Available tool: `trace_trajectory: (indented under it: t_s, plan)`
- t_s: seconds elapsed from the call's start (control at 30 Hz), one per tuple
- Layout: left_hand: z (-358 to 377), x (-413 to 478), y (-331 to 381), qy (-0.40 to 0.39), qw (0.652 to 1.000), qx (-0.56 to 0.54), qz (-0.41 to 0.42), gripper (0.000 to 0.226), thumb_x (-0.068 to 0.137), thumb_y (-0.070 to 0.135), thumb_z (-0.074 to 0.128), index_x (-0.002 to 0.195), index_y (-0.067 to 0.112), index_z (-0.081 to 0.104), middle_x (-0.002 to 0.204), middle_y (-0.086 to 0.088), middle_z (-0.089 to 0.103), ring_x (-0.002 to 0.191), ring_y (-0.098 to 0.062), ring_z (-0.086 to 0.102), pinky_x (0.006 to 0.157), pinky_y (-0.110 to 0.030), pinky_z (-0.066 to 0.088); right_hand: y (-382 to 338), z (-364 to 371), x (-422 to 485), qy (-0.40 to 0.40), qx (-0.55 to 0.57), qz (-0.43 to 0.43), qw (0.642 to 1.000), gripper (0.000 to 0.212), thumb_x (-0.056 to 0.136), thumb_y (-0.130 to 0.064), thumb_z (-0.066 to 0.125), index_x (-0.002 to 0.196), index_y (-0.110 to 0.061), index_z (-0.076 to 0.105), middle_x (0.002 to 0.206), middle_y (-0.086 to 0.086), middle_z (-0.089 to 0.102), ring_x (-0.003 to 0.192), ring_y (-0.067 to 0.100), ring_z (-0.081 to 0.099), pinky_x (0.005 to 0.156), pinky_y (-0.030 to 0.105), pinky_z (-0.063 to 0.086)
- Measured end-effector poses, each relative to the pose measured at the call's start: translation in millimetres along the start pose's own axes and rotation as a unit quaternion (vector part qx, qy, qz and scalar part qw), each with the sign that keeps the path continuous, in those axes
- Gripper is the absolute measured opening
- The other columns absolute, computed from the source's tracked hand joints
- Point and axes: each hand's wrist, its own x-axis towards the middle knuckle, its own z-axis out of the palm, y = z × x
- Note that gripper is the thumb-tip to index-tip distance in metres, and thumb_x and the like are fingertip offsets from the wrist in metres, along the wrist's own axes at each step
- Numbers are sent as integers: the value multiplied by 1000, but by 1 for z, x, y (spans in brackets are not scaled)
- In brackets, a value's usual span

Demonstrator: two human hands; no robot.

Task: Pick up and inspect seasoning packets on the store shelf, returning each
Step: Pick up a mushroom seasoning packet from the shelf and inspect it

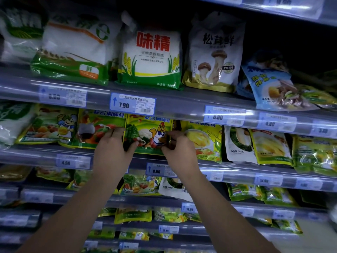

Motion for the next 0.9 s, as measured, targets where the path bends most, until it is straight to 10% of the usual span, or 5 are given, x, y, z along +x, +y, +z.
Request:
trace_trajectory:
  t_s: [0.17,0.33,0.67,0.9]
  plan:
    - [0,-10,27,5,997,-24,79,43,81,13,76,123,10,67,124,-10,60,112,-34,57,96,-49,52,17,-32,-16,46,39,-5,998,32,92,-3,58,121,-12,68,113,3,74,98,15,70,86,24,57]
    - [17,-29,92,-86,978,-130,136,49,90,29,68,137,20,56,131,-1,59,116,-22,58,92,-34,49,55,-74,-26,157,30,5,987,24,90,-2,57,108,-14,67,103,3,70,90,16,67,78,35,59]
    - [71,-9,145,-171,965,-195,-49,100,70,55,82,146,9,37,127,-13,68,116,-33,63,88,-37,51,112,-117,-30,178,-55,-46,981,27,89,-8,53,113,-17,63,108,1,59,101,24,59,73,46,56]
    - [57,-5,144,-202,898,-356,-159,42,59,38,93,95,20,79,93,3,80,95,-19,73,87,-35,54,122,-124,-26,118,-59,-65,989,33,89,-5,55,118,-18,63,115,-1,59,112,21,53,80,43,57]
